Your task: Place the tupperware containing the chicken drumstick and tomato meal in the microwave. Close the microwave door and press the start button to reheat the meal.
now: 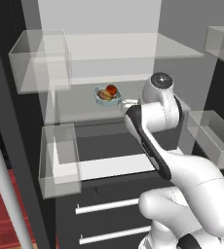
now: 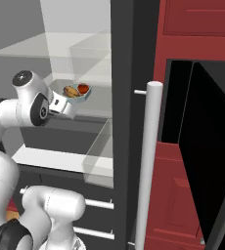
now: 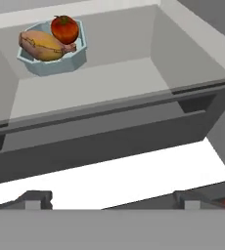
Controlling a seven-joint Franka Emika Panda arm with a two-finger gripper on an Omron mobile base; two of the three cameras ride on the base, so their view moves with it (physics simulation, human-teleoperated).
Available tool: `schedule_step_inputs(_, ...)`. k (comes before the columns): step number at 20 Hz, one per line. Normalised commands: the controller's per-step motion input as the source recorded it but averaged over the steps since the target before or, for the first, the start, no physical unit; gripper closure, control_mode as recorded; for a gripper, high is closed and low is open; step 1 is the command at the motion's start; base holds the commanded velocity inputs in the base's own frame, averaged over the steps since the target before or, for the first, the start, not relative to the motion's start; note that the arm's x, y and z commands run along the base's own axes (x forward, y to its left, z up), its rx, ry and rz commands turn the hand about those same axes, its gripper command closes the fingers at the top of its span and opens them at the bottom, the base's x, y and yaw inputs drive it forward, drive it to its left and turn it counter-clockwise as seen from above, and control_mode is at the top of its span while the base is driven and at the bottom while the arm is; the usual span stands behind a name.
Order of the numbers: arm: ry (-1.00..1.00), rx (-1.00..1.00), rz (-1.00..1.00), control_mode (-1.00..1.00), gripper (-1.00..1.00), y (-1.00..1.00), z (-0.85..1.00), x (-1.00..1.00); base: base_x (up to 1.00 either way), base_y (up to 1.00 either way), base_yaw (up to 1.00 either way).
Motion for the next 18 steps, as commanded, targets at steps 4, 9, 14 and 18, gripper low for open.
schedule_step_inputs(4,-0.19,0.21,-0.08,-1.0,-1.0,0.05,-0.03,0.03,0.0,0.0,0.0)
schedule_step_inputs(9,-0.11,0.12,0.0,-1.0,-1.0,0.04,0.0,0.22,0.0,0.0,0.0)
schedule_step_inputs(14,-0.01,0.12,0.0,-1.0,-1.0,0.03,0.0,0.37,0.0,0.0,0.0)
schedule_step_inputs(18,0.06,0.08,0.0,-1.0,-1.0,0.0,0.0,0.44,0.0,0.0,0.0)
